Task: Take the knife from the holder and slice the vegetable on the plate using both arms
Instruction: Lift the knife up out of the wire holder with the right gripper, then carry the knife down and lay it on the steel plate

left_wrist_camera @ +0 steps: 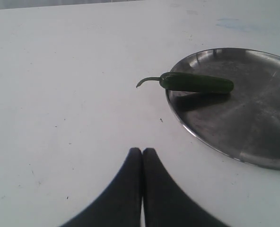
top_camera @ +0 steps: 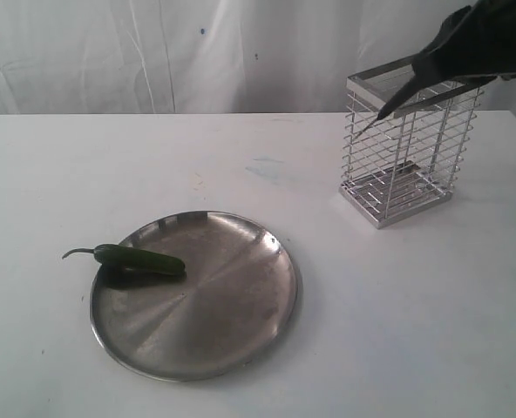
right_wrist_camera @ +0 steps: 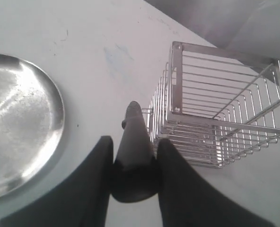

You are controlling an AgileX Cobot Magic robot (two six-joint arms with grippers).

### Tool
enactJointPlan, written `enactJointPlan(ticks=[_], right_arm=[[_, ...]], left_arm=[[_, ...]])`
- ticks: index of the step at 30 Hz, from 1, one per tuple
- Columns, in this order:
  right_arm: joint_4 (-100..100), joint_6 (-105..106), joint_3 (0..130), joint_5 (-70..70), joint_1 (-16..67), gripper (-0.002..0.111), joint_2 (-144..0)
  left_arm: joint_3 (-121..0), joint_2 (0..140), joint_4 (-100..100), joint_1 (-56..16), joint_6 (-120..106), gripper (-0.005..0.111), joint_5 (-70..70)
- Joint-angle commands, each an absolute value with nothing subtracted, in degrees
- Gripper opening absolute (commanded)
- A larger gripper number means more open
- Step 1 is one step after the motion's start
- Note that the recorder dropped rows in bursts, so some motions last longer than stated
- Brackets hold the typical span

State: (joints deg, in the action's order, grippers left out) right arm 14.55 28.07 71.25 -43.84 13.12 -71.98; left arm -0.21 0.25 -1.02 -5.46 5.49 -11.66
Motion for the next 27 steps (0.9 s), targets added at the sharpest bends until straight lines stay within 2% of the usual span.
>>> enactJointPlan(ticks=[1, 12, 16, 21, 27], right_arm=[[18.8, 27.8, 71.4, -43.7, 13.1, 0.001, -69.6], [34.4, 30.9, 70.9, -46.1, 13.1, 0.001, -67.4], [49.2, 40.2, 66.9, -43.4, 13.1, 0.001, -66.8], [58.8, 49.4, 57.0, -31.3, 16.2, 0.000, -65.6], [71.4, 60.0, 44.2, -11.3, 24.4, 0.000, -65.1]], left_arm=[[0.0, 0.0, -1.2, -5.3, 5.5, 0.000, -11.5], [0.0, 0.0, -1.2, -5.3, 5.5, 0.000, -11.5], [0.0, 0.0, -1.2, -5.3, 5.5, 0.000, -11.5], [0.0, 0.0, -1.2, -5.3, 5.5, 0.000, -11.5], [0.0, 0.0, -1.2, -5.3, 5.5, 0.000, -11.5]])
